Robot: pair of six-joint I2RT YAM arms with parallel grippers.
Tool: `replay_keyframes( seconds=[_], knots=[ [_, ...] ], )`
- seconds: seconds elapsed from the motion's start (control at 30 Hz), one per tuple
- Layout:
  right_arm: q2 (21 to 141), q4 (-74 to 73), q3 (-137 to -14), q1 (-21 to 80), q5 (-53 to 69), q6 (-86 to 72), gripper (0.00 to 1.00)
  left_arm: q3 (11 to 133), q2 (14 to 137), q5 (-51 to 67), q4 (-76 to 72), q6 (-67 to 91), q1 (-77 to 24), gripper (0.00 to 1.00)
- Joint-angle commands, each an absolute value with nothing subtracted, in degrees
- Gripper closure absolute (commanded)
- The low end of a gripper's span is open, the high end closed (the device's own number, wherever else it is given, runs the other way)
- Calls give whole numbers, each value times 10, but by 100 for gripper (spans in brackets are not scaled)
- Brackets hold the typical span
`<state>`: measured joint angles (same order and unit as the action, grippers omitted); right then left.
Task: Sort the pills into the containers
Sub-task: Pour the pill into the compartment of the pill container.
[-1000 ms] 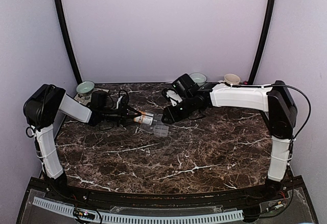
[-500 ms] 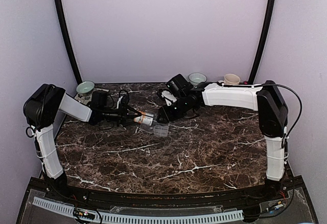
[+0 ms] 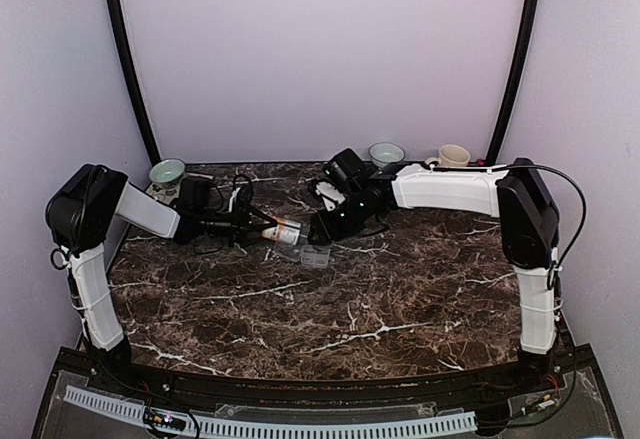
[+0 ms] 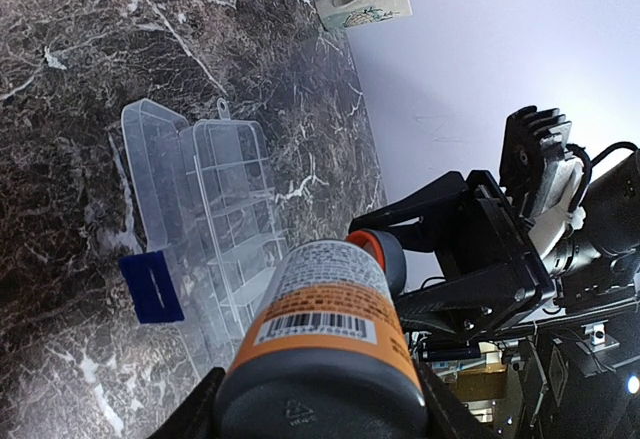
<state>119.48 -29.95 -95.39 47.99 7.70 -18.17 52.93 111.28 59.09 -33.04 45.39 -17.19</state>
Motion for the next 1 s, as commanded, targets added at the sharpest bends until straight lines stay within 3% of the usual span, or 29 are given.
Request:
replay_keyframes(
  seconds=[0.0,0.97],
  knots=[
    [1208,-296,-962,483,72,-190,62,539,1087,595,-330,443,-169,87],
    [1232,-307,-988,469,63,-194,63,539,1068,592,-301,426,-168,88]
  ],
)
